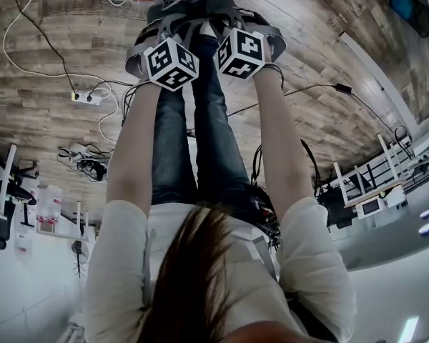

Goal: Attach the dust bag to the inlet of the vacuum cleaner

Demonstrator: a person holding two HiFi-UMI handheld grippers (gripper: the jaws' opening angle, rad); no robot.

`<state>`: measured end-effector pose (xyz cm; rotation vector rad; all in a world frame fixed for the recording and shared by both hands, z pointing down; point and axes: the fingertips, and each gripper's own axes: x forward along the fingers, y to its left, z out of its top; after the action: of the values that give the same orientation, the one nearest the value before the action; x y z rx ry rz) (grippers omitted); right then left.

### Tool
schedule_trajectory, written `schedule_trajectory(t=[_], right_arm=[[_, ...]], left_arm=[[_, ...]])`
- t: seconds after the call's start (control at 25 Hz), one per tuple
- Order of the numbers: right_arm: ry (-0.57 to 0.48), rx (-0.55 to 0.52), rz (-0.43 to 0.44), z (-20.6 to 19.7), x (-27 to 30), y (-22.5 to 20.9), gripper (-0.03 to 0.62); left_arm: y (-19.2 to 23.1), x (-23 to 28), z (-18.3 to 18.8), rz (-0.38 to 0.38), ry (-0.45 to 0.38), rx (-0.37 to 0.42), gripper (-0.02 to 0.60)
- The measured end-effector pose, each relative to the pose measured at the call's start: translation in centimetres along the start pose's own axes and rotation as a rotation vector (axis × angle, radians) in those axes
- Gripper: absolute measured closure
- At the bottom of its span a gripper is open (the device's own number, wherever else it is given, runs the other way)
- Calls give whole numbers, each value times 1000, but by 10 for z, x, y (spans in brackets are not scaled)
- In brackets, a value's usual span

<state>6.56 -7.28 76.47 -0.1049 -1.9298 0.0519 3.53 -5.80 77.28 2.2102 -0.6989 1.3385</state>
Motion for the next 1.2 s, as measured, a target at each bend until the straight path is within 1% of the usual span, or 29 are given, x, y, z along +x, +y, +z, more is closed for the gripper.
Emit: schedule_trajectory(t=[0.16, 0.4, 0.68, 0.92, 1.2], right_arm=[[4, 8, -7, 0, 2, -4, 546], [4, 13, -11, 1, 4, -10, 540], [3, 26, -19, 0, 6, -15, 539], [6, 28, -11, 1, 7, -16, 537], [13, 54, -30, 1, 8, -18, 534]], left_arm=[[5, 1, 1, 5, 3, -1, 515], [10, 3, 1, 15, 6, -30, 506], [15, 6, 3, 11, 4, -38, 495], [16, 5, 3, 4, 8, -32, 495], [18, 6, 3, 14, 10, -61, 494]])
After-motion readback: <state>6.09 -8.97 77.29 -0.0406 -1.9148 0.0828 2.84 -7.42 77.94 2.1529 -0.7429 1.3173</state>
